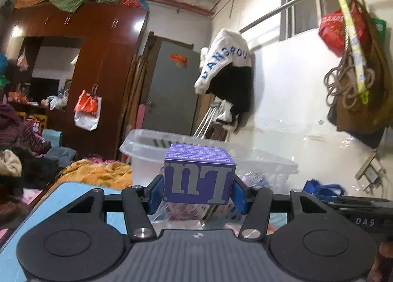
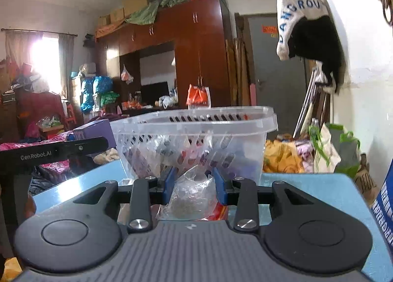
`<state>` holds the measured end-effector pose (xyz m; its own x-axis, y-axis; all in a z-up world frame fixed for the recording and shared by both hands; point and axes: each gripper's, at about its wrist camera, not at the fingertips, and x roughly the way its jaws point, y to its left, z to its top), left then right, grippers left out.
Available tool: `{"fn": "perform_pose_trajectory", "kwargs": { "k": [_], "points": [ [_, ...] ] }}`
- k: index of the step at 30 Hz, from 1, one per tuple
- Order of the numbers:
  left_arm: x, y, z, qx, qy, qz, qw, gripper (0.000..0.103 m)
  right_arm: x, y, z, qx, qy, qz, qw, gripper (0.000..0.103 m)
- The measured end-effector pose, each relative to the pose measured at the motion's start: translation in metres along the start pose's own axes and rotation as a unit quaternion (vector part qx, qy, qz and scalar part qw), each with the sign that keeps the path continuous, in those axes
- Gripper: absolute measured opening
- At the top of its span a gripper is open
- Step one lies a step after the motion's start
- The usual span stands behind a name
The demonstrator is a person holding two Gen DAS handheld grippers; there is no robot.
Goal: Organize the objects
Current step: 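Carry both items over the white basket and open both tools to release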
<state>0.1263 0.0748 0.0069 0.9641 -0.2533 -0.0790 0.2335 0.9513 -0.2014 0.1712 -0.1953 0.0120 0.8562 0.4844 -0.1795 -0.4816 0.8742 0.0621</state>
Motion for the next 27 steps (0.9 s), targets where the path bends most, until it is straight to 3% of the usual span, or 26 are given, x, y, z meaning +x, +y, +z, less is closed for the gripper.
{"fn": "perform_pose_trajectory", "kwargs": {
  "k": [5, 8, 11, 17, 19, 20, 21, 22, 23, 24, 27],
  "points": [
    [0.004, -0.012, 0.039, 0.01, -0.018, -0.011, 0.9997, 0.059, 0.001, 0.014, 0.052, -0.027, -0.035, -0.004, 0.999, 0.038],
    [0.03, -0.017, 0.073, 0.01, -0.002, 0.005, 0.9999, 0.059, 0.021, 0.021, 0.098, -0.059, -0.046, -0.033, 0.997, 0.038],
    [0.064, -0.017, 0.092, 0.007, 0.035, 0.019, 0.9992, 0.059, 0.06, 0.013, 0.124, -0.056, -0.015, -0.06, 0.997, 0.038],
    [0.111, -0.014, 0.09, 0.007, 0.093, 0.051, 0.9943, 0.059, 0.106, 0.004, 0.114, -0.061, 0.051, -0.085, 0.993, 0.039],
    [0.122, -0.012, 0.088, 0.01, 0.113, 0.066, 0.9913, 0.067, 0.113, 0.003, 0.109, -0.066, 0.073, -0.076, 0.992, 0.041],
    [0.126, -0.012, 0.086, 0.013, 0.124, 0.073, 0.9895, 0.073, 0.114, 0.002, 0.106, -0.069, 0.075, -0.083, 0.991, 0.044],
    [0.129, -0.011, 0.085, 0.013, 0.129, 0.078, 0.9885, 0.086, 0.111, 0.003, 0.103, -0.072, 0.067, -0.097, 0.99, 0.056],
    [0.129, -0.009, 0.084, 0.013, 0.13, 0.083, 0.9879, 0.091, 0.103, 0.003, 0.099, -0.074, 0.057, -0.103, 0.99, 0.065],
    [0.126, -0.008, 0.084, 0.013, 0.129, 0.087, 0.9878, 0.091, 0.094, 0.003, 0.098, -0.074, 0.048, -0.102, 0.991, 0.089],
    [0.122, -0.007, 0.084, 0.014, 0.126, 0.088, 0.9881, 0.092, 0.083, 0.002, 0.096, -0.073, 0.035, -0.103, 0.991, 0.102],
    [0.092, -0.008, 0.082, 0.018, 0.113, 0.087, 0.9897, 0.092, 0.045, -0.002, 0.087, -0.047, 0.009, -0.094, 0.994, 0.103]
  ]
}}
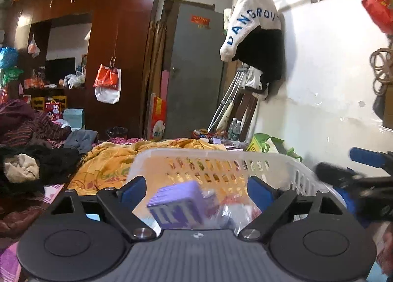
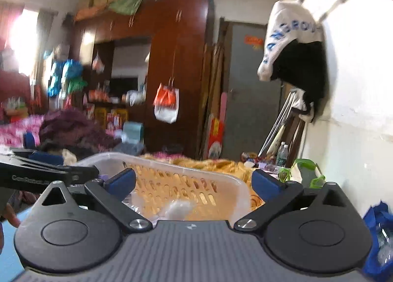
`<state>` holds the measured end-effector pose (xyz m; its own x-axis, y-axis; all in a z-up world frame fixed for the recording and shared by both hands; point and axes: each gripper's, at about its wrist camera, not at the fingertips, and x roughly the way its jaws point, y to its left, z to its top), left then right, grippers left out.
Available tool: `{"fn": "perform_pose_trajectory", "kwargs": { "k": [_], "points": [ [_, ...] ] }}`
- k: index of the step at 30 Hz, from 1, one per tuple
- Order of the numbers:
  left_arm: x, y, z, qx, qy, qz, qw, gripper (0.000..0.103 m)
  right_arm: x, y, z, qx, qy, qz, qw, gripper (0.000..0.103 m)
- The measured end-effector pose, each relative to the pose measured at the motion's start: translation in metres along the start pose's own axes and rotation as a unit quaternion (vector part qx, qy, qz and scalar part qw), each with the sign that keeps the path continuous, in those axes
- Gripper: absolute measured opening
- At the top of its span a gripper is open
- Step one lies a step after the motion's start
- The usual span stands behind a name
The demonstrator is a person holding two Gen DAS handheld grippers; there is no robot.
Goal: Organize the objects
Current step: 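Carry both items over the white basket and open both tools to release, then grasp the white packet with the left tool while the right tool grasps the red wrapped box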
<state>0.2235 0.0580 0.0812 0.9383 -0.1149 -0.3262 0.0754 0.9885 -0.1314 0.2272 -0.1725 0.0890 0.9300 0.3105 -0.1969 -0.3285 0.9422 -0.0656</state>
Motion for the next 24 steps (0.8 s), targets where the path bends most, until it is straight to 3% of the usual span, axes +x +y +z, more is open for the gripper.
{"fn": "perform_pose_trajectory", "kwargs": {
  "k": [3, 6, 9, 13, 24],
  "points": [
    [-0.031, 0.004, -0.023, 0.005, -0.001, -0.009, 0.9999, 0.097, -0.015, -0.002, -0.02, 0.002, 0.02, -0.009, 1.0, 0.103],
    [-0.036, 0.002, -0.05, 0.034, 0.035, -0.004, 0.9988, 0.098, 0.001, -0.001, -0.044, 0.016, 0.111, 0.001, 0.994, 0.103],
    [-0.025, 0.005, -0.073, 0.032, 0.093, -0.015, 0.995, 0.098, 0.022, 0.001, -0.063, 0.036, 0.191, 0.013, 0.981, 0.103],
    [-0.02, 0.001, -0.09, 0.031, 0.11, -0.032, 0.9929, 0.096, 0.029, 0.008, -0.076, 0.035, 0.211, 0.032, 0.976, 0.103],
    [-0.004, -0.008, -0.108, 0.033, 0.146, -0.053, 0.9873, 0.096, 0.032, 0.009, -0.092, 0.037, 0.232, 0.048, 0.971, 0.084]
  ]
}}
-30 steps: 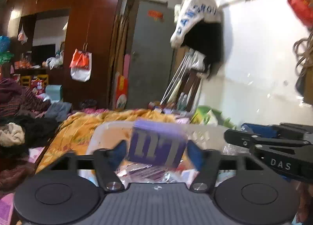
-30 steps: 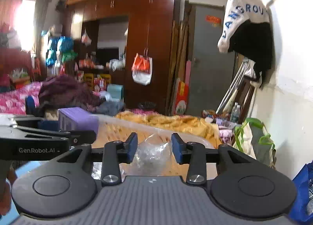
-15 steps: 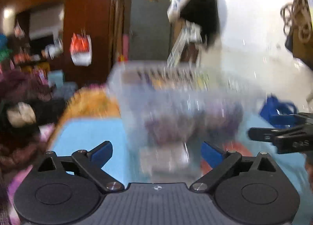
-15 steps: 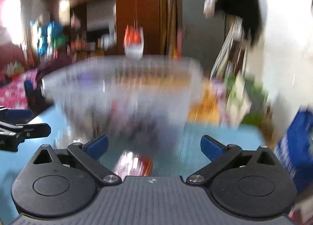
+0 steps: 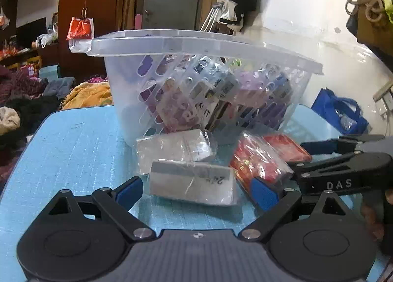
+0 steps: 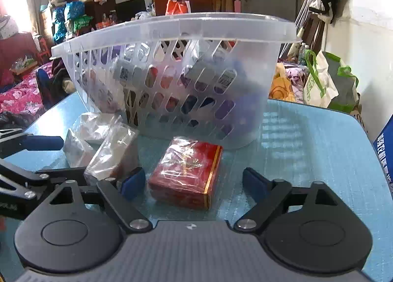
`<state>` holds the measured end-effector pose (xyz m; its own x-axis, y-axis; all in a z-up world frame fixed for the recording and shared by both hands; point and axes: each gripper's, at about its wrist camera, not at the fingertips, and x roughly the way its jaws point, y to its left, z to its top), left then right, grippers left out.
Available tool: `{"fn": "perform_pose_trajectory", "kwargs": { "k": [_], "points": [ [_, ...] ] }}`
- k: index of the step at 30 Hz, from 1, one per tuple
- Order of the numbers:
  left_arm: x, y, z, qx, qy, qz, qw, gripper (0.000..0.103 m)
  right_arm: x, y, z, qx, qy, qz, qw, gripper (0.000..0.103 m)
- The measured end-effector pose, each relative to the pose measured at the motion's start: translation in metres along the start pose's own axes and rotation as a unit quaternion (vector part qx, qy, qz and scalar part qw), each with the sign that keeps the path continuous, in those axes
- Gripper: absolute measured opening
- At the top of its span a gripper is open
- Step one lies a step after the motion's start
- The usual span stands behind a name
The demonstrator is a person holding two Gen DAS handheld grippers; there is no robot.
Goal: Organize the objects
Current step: 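Grasp the white packet with the left tool while the right tool grasps the red wrapped box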
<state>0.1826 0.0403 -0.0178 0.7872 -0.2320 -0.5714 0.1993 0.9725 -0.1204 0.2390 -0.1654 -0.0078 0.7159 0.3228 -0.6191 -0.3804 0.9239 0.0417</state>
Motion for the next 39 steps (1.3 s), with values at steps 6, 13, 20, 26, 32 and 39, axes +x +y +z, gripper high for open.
{"fn": "perform_pose_trajectory", "kwargs": {
  "k": [6, 13, 20, 26, 32, 39],
  "points": [
    [-0.003, 0.003, -0.001, -0.009, -0.014, -0.005, 0.9998, 0.08, -0.002, -0.001, -0.002, 0.003, -0.01, 0.006, 1.0, 0.058],
    [-0.018, 0.005, -0.003, -0.012, -0.062, -0.026, 0.9977, 0.08, -0.008, -0.001, -0.004, 0.007, -0.036, 0.003, 0.999, 0.058],
    [-0.025, 0.011, -0.003, -0.023, -0.093, -0.038, 0.9947, 0.08, -0.022, 0.008, -0.008, -0.014, -0.087, -0.01, 0.996, 0.058],
    [-0.04, 0.007, -0.007, -0.007, -0.147, -0.036, 0.9884, 0.08, -0.037, 0.01, -0.011, -0.019, -0.144, -0.001, 0.989, 0.058],
    [-0.044, 0.006, -0.009, 0.004, -0.167, -0.04, 0.9852, 0.08, -0.043, 0.011, -0.013, -0.022, -0.177, 0.001, 0.984, 0.058],
    [-0.046, 0.009, -0.011, -0.001, -0.17, -0.041, 0.9847, 0.08, -0.045, 0.012, -0.015, -0.02, -0.185, 0.002, 0.983, 0.058]
  ]
}}
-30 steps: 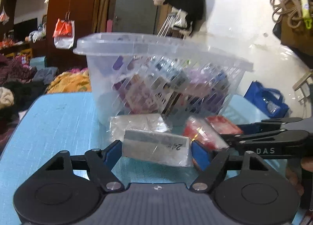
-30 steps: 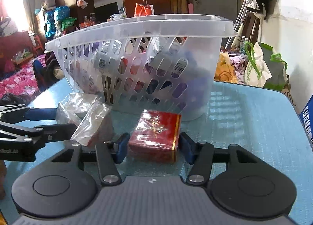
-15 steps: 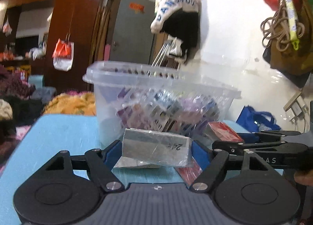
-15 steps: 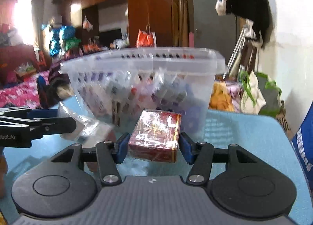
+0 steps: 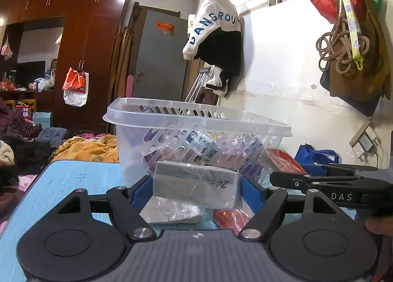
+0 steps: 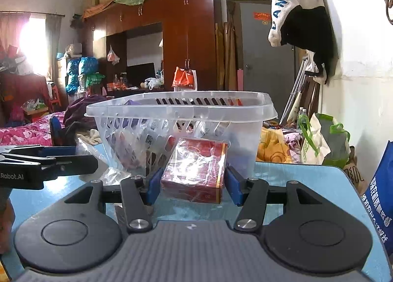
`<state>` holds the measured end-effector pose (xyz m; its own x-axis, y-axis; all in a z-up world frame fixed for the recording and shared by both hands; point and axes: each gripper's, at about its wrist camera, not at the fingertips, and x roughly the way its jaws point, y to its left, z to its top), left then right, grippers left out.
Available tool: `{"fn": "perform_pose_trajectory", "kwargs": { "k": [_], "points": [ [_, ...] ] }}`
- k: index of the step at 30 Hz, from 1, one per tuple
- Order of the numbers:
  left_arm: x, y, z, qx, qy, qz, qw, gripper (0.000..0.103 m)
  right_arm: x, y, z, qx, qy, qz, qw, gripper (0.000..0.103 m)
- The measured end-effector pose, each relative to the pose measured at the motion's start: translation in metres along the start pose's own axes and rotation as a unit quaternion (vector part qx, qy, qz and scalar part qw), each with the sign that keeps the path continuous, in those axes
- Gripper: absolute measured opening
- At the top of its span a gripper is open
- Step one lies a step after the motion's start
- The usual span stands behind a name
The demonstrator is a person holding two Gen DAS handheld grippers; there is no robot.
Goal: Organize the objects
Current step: 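Carry both items over the white basket and open both tools to drop them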
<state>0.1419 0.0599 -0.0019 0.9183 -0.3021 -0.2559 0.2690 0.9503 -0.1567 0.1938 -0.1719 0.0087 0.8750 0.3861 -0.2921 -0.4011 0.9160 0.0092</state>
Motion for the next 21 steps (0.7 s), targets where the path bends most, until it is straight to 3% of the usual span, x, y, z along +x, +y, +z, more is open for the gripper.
{"fn": "perform_pose_trajectory", "kwargs": {
  "k": [6, 13, 18, 21],
  "points": [
    [-0.007, -0.001, -0.002, 0.005, -0.02, 0.004, 0.9998, 0.08, -0.006, 0.001, -0.001, -0.004, -0.019, -0.003, 1.0, 0.058],
    [-0.02, -0.005, 0.001, 0.019, -0.055, -0.002, 0.9983, 0.08, -0.025, 0.003, 0.002, -0.012, -0.073, 0.013, 0.997, 0.058],
    [-0.03, -0.005, 0.04, -0.006, -0.091, -0.044, 0.9948, 0.08, -0.029, 0.009, 0.049, -0.023, -0.101, 0.006, 0.995, 0.058],
    [-0.019, -0.011, 0.076, 0.001, -0.1, -0.032, 0.9945, 0.08, -0.008, 0.007, 0.088, -0.034, -0.076, -0.008, 0.996, 0.058]
  ]
}}
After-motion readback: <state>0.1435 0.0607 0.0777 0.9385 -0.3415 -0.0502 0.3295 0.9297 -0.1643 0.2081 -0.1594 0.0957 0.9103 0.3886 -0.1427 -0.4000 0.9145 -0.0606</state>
